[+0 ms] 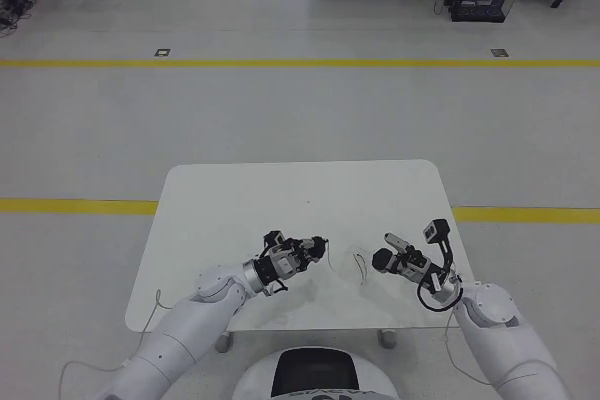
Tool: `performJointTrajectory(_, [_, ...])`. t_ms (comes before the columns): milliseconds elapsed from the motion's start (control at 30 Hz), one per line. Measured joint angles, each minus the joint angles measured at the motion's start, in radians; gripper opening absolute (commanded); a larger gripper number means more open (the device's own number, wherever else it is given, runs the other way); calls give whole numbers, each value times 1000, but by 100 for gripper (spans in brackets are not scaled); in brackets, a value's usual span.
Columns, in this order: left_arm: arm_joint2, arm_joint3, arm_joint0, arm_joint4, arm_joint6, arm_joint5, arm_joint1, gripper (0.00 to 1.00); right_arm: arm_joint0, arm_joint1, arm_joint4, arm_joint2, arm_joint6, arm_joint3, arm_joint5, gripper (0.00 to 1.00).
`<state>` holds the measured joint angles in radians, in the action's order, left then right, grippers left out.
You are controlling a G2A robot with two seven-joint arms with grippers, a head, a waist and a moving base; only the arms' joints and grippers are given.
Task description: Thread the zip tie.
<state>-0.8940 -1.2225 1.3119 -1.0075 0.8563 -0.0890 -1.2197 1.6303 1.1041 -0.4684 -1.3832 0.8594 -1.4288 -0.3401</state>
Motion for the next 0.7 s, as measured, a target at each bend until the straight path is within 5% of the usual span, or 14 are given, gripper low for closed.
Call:
performJointTrajectory(567, [0, -3, 1, 22, -34, -17, -1, 0, 1, 1, 3, 2, -16, -15, 0, 100])
performJointTrajectory(700, [4, -21, 6, 51, -81, -23, -1, 0, 0, 2, 19, 6, -33, -22, 5, 100])
